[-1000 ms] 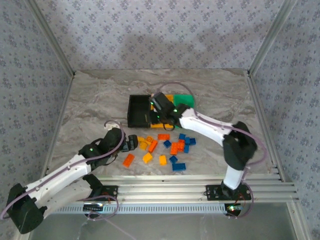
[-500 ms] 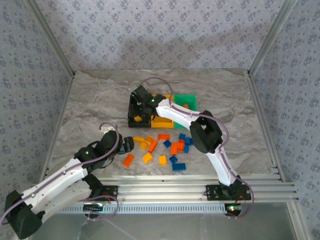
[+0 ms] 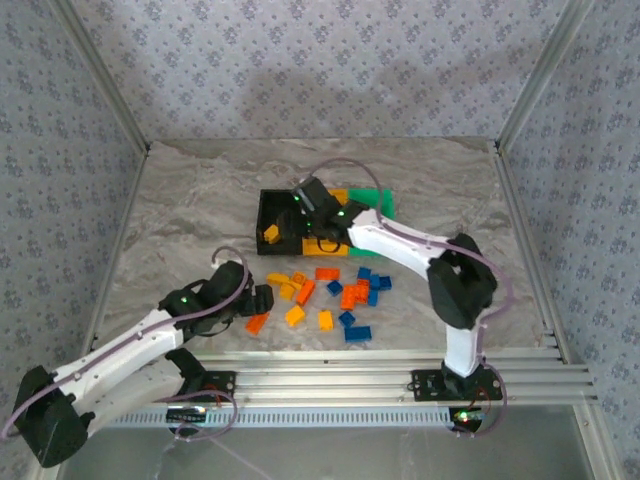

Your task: Sort the legos into containers by color

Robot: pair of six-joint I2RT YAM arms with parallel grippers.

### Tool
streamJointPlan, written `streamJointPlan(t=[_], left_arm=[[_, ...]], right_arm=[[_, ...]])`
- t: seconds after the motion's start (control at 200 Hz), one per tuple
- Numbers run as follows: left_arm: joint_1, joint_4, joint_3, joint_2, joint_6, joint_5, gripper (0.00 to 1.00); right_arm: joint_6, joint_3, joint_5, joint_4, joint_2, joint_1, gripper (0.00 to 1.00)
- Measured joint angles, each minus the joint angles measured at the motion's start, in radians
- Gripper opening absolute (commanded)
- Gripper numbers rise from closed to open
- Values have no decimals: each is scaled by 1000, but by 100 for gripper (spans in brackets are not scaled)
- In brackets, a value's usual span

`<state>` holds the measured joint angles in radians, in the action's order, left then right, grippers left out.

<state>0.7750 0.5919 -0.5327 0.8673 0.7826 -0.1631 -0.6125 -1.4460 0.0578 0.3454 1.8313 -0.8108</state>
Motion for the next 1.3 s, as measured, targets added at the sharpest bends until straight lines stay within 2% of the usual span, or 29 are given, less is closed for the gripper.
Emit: streamJointPlan(t=[0.24,0.53,0.799,0.994,1.299], left_arm=[[97,36,31,109,13,34,79],[112,17,51,251,22,27,70],[116,32,3,340,2,3,45],[122,23,-3,345,-13,4,25],[122,38,-40,305,-16,-5,17]], right_arm=[[-47,226,37,-64,-173,2,77],[-80,357,71,-84,-283,6,78],[-105,443,98,-96,-377,16,78],[-119,512,114,-100,-440,37,78],[-148,628,139,-97,-574,81,78]])
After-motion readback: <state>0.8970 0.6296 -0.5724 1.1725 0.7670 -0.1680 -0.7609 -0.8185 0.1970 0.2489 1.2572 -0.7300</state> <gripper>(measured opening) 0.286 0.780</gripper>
